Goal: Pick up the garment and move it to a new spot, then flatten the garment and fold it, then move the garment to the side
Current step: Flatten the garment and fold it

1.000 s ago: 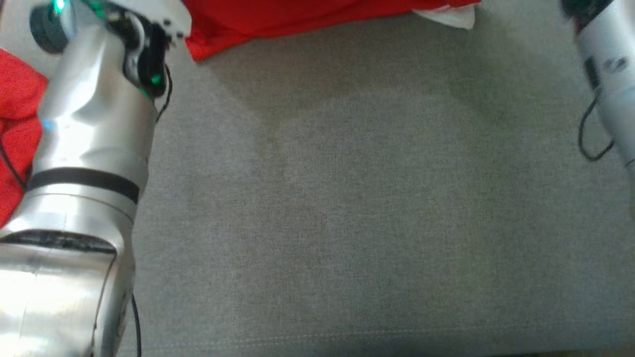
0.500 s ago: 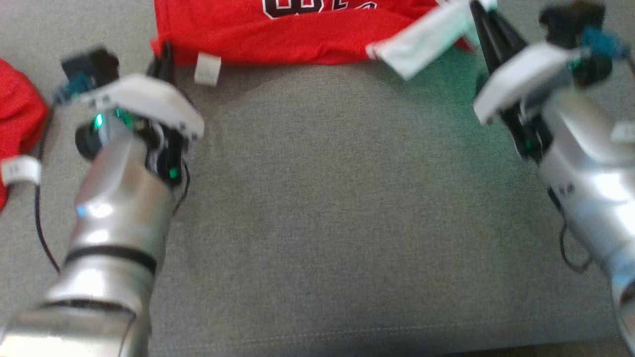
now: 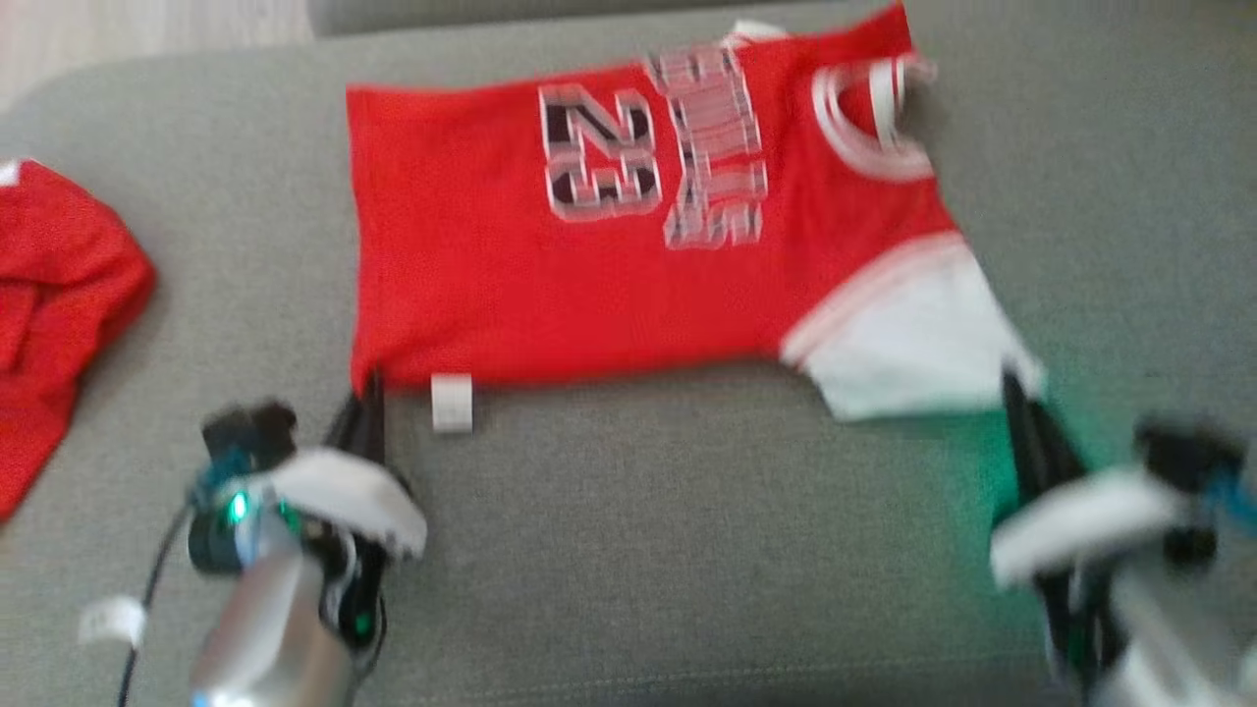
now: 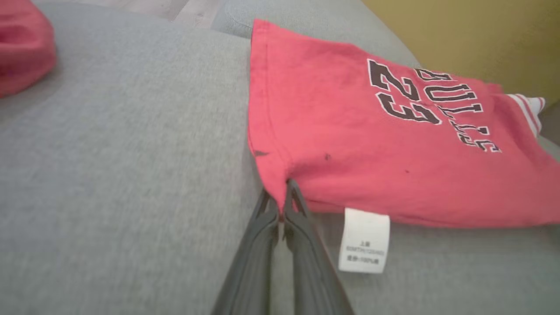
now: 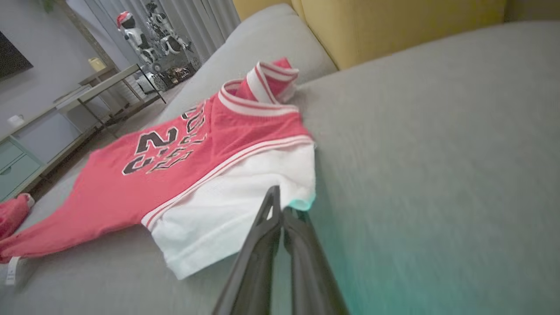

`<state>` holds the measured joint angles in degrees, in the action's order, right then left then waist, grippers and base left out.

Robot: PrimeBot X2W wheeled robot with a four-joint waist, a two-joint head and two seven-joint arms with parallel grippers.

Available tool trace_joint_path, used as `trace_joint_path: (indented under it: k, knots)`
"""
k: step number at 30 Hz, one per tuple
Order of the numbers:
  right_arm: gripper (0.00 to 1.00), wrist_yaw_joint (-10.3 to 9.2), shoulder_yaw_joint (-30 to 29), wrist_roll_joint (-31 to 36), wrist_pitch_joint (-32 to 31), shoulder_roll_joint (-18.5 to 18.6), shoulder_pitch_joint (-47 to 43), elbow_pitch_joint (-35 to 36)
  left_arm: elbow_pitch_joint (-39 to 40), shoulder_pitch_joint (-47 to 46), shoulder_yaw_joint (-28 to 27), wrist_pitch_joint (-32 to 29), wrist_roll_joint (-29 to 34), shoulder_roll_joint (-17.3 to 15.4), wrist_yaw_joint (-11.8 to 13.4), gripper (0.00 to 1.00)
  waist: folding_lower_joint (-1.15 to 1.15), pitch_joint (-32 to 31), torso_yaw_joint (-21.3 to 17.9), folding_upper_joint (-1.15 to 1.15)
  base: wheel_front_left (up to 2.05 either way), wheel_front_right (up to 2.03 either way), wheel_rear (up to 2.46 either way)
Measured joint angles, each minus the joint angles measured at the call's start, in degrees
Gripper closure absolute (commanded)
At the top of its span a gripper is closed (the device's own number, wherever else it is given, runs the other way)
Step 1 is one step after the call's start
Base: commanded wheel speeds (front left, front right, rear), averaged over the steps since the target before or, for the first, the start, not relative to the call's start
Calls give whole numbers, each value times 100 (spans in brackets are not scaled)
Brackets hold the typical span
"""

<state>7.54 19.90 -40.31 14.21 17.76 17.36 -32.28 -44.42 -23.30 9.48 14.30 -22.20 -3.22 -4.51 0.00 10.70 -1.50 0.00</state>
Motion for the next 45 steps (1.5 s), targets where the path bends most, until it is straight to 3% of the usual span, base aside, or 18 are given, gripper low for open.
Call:
trace_joint_path:
  k: [7, 15, 21, 33, 45]
  knots:
    - [100, 0, -965, 787, -377, -610, -2195, 1352, 894, 1210, 85, -114, 86, -281, 210, 100, 0, -460, 23, 0, 0, 0, 0]
    - [100, 0, -1805, 1518, -1785, -1266, -3702, 3080, 2755, 2925, 59, -855, 8, -445, 681, 100, 0, -961, -94, 0, 0, 0, 0]
    - [100, 0, -2074, 1668, -2384, -1484, -4276, 3778, 3644, 3570, 57, -1323, 8, -611, 906, 100, 0, -1153, -92, 0, 0, 0, 0]
    - [100, -1, -2299, 1579, -3048, -1551, -4144, 3858, 4178, 3605, 65, -2043, -293, -675, 1011, 100, -1, -1167, -87, 0, 0, 0, 0]
    - [100, 0, -2444, 1234, -3726, -1516, -2131, 3017, 3817, 2533, -101, -3069, -1272, -548, 816, 100, 0, -838, -19, 0, 0, 0, 0]
